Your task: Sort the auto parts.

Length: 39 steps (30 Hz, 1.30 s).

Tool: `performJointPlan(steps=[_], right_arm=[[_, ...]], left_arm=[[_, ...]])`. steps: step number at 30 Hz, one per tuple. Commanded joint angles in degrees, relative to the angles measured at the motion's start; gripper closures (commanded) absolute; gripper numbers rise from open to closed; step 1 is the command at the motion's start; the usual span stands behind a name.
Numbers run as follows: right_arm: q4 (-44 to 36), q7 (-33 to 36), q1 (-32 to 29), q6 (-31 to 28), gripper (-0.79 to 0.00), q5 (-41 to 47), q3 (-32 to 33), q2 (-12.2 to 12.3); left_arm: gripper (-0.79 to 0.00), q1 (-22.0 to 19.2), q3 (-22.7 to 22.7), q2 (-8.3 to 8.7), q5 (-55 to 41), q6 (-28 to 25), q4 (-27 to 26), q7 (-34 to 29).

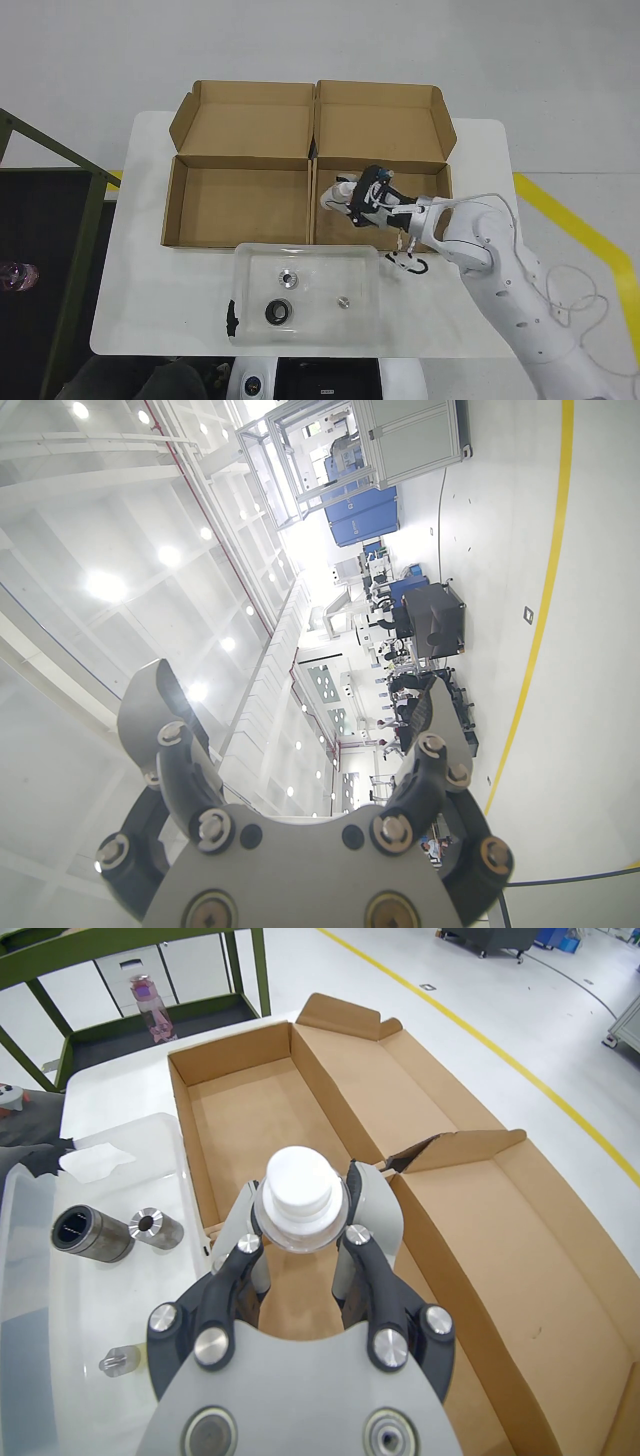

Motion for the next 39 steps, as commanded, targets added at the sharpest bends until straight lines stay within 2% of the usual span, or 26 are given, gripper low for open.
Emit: performJointPlan(steps=[1,16,26,27,29,31,35,39], right_arm=[[1.9,0.1,1.2,0.6,0.000,-0.4,-1.1,-0.3],[14.4,-0.4,8.8,6.0,0.000,-2.9,-7.4,-2.6],[19.3,-0.7,10.8,7.6,0.000,-4.0,-9.6,-3.7],[19.6,-0.7,10.8,7.6,-0.049,-4.1,-9.7,-3.7],[20.1,-0.6,10.9,7.6,-0.209,-4.0,-9.9,-3.9],[20.4,-0.7,10.9,7.6,-0.326,-4.0,-10.0,-4.0],[19.9,-0.4,10.6,7.4,-0.385,-3.9,-9.9,-4.0],[18.1,0.0,10.0,7.1,-0.566,-4.0,-9.1,-3.9]], left_arm=[[-0.785,0.0,0.0,0.00,0.0,0.0,0.0,0.0],[-0.785,0.0,0.0,0.00,0.0,0.0,0.0,0.0],[-0.785,0.0,0.0,0.00,0.0,0.0,0.0,0.0],[-0.785,0.0,0.0,0.00,0.0,0.0,0.0,0.0],[-0.785,0.0,0.0,0.00,0.0,0.0,0.0,0.0],[-0.785,0.0,0.0,0.00,0.0,0.0,0.0,0.0],[-0.785,0.0,0.0,0.00,0.0,0.0,0.0,0.0],[-0.785,0.0,0.0,0.00,0.0,0.0,0.0,0.0]])
